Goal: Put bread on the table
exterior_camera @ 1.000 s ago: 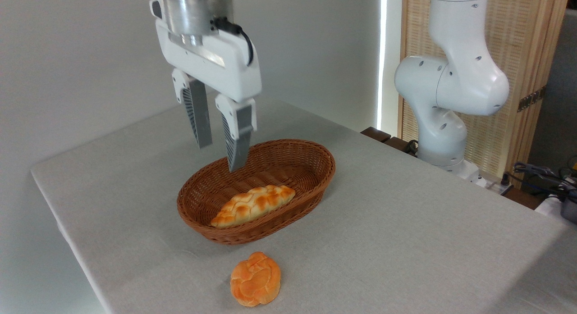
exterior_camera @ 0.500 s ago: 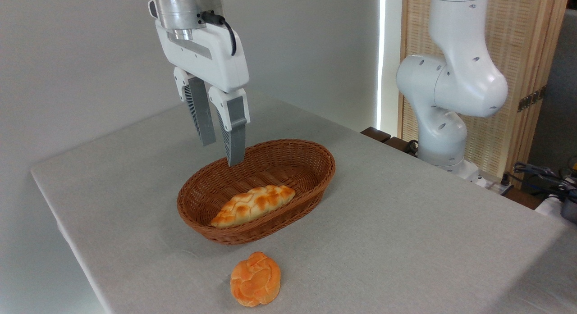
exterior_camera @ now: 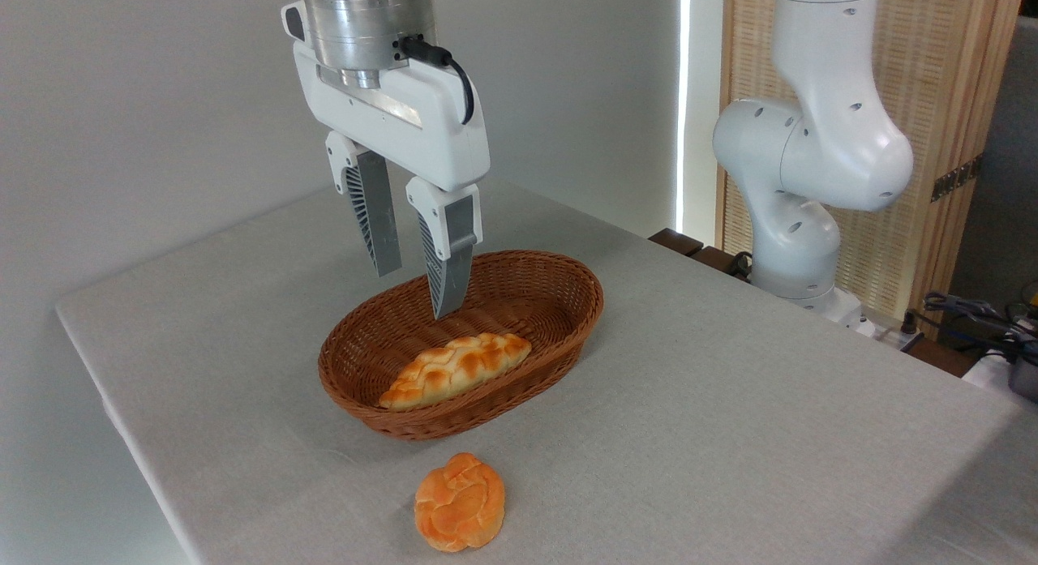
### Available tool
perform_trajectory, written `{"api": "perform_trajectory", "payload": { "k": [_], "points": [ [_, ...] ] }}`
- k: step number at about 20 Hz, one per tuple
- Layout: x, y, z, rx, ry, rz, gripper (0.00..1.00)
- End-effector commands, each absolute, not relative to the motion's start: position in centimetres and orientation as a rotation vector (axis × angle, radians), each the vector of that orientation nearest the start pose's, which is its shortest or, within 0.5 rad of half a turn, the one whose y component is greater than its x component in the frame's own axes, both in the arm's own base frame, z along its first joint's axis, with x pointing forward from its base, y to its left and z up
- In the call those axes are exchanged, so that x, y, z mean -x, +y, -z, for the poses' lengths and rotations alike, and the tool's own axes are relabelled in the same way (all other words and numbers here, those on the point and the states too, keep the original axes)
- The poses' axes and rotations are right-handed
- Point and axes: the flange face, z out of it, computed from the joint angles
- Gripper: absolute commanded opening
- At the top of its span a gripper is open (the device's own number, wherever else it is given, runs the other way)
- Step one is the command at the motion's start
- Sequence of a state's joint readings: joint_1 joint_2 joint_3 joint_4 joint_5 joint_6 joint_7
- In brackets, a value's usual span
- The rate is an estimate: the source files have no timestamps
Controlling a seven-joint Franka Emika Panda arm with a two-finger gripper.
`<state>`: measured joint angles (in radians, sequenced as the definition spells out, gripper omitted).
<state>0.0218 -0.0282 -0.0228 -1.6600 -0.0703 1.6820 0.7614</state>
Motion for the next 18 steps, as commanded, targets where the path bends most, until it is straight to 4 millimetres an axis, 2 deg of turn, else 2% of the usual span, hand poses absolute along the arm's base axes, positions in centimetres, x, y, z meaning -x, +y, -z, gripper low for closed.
{"api": "perform_trajectory", "payload": {
  "k": [1,18],
  "points": [
    [-55.46,-0.73,-61.24,2.963,1.213,0.1,1.0],
    [-55.27,0.03,-61.5,2.919,1.124,0.043,1.0]
  ]
}}
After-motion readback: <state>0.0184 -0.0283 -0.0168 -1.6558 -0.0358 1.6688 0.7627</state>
